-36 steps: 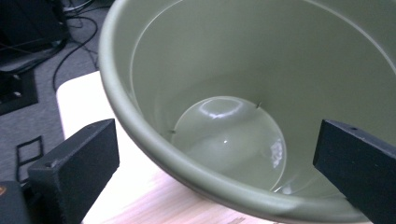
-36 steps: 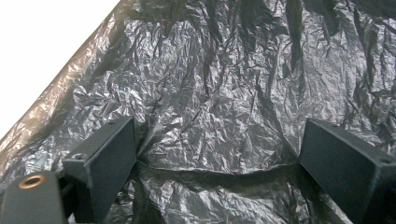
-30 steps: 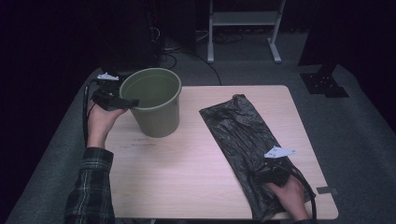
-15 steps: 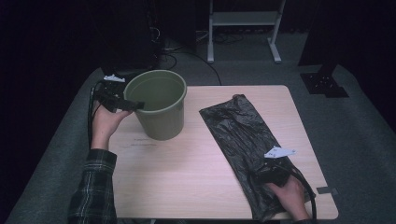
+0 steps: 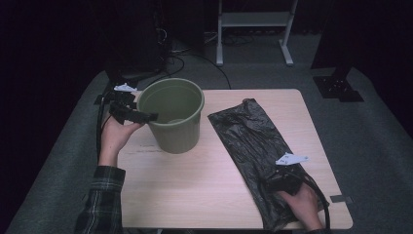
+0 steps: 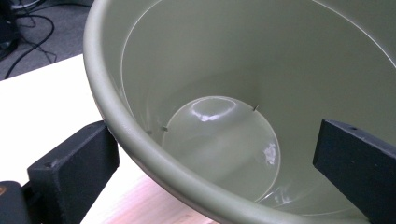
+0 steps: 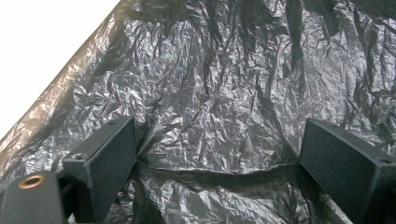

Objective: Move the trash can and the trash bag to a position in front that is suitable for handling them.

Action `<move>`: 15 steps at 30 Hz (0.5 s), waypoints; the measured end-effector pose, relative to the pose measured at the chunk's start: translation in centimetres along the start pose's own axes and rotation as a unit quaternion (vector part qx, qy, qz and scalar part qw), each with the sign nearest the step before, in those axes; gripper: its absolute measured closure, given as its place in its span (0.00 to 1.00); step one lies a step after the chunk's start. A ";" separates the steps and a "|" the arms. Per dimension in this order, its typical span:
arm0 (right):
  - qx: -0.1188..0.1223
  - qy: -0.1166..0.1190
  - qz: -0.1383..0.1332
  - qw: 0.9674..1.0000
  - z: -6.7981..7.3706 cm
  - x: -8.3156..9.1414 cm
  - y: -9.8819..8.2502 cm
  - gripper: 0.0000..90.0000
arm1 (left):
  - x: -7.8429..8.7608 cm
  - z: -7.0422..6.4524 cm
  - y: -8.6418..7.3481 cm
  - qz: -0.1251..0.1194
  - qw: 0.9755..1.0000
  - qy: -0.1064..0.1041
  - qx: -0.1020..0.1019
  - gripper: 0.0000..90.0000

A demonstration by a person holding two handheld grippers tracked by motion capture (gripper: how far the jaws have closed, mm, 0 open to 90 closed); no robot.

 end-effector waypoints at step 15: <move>-0.001 -0.001 0.000 1.000 0.0 0.0 0.0 0.11 | -0.5 -6.9 -1.1 0.007 0.998 -0.049 -0.047 0.00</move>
Point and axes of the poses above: each handheld gripper's, and its own axes: x roughly backward along the jaws, y roughly out of its top, z roughly to its left, the point moved 7 cm from there along -x, roughly forward along the jaws, and after that the axes turned 12 degrees about -y, right-handed, at the moved point
